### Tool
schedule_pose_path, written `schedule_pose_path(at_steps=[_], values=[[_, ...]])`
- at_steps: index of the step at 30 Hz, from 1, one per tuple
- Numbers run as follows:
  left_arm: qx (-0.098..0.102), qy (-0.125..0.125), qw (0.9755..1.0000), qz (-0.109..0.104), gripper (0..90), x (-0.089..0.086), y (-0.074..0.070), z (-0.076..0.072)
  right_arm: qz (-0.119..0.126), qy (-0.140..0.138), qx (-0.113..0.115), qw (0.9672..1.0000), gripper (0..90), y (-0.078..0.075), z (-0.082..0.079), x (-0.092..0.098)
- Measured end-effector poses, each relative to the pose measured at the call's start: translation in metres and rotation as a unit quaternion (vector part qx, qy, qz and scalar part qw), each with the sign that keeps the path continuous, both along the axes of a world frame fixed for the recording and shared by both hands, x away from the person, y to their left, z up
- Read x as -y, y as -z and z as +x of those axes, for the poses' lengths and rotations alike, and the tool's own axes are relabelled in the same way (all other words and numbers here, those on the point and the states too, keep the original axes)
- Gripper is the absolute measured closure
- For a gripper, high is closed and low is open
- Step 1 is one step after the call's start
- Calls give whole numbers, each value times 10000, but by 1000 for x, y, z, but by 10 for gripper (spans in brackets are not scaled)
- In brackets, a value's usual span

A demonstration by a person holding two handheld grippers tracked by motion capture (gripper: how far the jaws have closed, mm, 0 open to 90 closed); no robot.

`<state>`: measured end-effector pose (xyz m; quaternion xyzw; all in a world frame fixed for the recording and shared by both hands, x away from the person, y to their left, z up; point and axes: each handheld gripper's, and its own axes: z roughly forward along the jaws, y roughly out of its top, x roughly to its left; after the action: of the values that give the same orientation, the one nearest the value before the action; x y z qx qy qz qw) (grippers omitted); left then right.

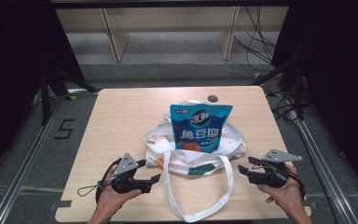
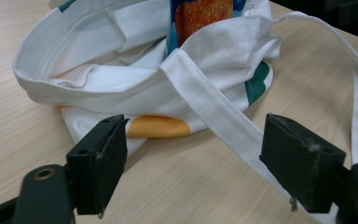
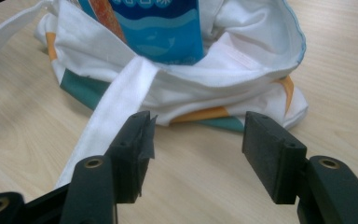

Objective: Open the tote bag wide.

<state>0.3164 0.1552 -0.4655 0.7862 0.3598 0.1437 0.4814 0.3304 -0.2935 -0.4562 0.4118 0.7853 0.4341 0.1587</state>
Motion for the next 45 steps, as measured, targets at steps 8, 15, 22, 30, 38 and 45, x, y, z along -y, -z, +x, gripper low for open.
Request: schedule_pose_path(at_steps=[8, 15, 22, 30, 38, 45], values=[[-49, 31, 10000, 73, 170, -1, 10, -10, -52, 32, -9, 10000, 402, 7, -8, 5], [-44, 11, 9998, 203, 152, -4, 17, -19, -26, 50, -136, 9999, 375, 11, -20, 2], [-71, -13, 9998, 209, 154, -4, 25, -28, -124, -35, -232, 9996, 327, 18, -35, 0], [-153, -31, 9988, 455, 153, 1, 33, -38, -275, -36, -350, 9990, 289, 29, -48, -1], [-89, 39, 9981, 604, 154, -2, 32, -36, -255, -58, -334, 9991, 289, 29, -48, 0], [-97, -70, 9984, 560, 154, -3, 33, -33, -290, -36, -380, 9989, 287, 29, -47, 1]])
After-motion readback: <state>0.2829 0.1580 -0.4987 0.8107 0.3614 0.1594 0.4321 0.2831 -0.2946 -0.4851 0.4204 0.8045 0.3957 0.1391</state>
